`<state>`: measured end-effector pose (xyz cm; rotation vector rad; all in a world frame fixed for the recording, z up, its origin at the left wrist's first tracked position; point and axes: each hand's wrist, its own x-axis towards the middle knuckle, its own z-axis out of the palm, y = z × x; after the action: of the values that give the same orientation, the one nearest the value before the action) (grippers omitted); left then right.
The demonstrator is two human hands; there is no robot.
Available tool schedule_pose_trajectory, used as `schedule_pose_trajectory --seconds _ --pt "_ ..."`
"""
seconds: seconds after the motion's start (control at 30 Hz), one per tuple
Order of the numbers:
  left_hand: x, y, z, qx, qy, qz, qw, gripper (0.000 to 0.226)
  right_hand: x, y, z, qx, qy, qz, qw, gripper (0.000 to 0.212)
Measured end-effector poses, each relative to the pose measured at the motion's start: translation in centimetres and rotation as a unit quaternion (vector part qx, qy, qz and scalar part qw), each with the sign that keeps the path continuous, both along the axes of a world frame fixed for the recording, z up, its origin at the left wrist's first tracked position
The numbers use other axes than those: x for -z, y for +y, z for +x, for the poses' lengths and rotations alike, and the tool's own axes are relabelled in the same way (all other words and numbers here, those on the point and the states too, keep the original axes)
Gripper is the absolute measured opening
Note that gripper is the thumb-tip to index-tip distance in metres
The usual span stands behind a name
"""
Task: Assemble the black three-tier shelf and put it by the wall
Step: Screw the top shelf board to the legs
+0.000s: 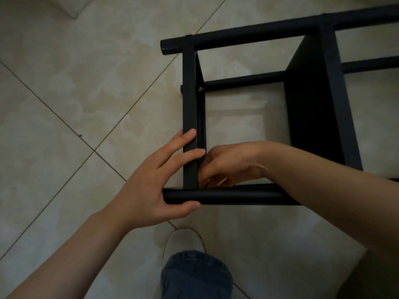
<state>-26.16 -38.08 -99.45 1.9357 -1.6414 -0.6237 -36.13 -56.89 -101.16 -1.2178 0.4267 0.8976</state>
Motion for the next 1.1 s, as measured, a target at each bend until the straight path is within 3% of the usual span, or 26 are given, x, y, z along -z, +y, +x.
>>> schedule_pose_trajectory --seconds 0.23,0.4,0.6,0.9,1.0,1.1 --pt "-0.1 0.0 -0.1 -0.004 0.003 0.001 1.0 0.074 -0.2 -0.5 -0.1 0.011 -0.012 0.026 1.0 0.018" --pt "-0.1 0.0 -0.1 -0.002 0.0 -0.001 1.0 0.073 -0.1 0.0 0.0 0.006 -0.002 0.015 1.0 0.031" --pt "-0.1 0.0 -0.1 -0.002 0.0 -0.003 1.0 0.074 -0.3 0.3 0.1 0.008 0.001 -0.004 1.0 0.02" --pt "-0.1 0.3 -0.3 -0.013 0.011 0.008 1.0 0.078 -1.8 0.1 -0.5 0.013 -0.066 -0.115 0.991 0.018" --pt "0.3 1.4 -1.5 -0.085 0.068 0.008 0.994 0.087 -2.7 -0.5 -1.4 -0.01 -0.075 -0.137 0.988 0.02" --pt "1.2 2.4 -3.7 -0.224 0.238 0.002 0.945 0.101 -3.4 -0.6 -2.4 -0.022 -0.104 -0.169 0.98 0.019"
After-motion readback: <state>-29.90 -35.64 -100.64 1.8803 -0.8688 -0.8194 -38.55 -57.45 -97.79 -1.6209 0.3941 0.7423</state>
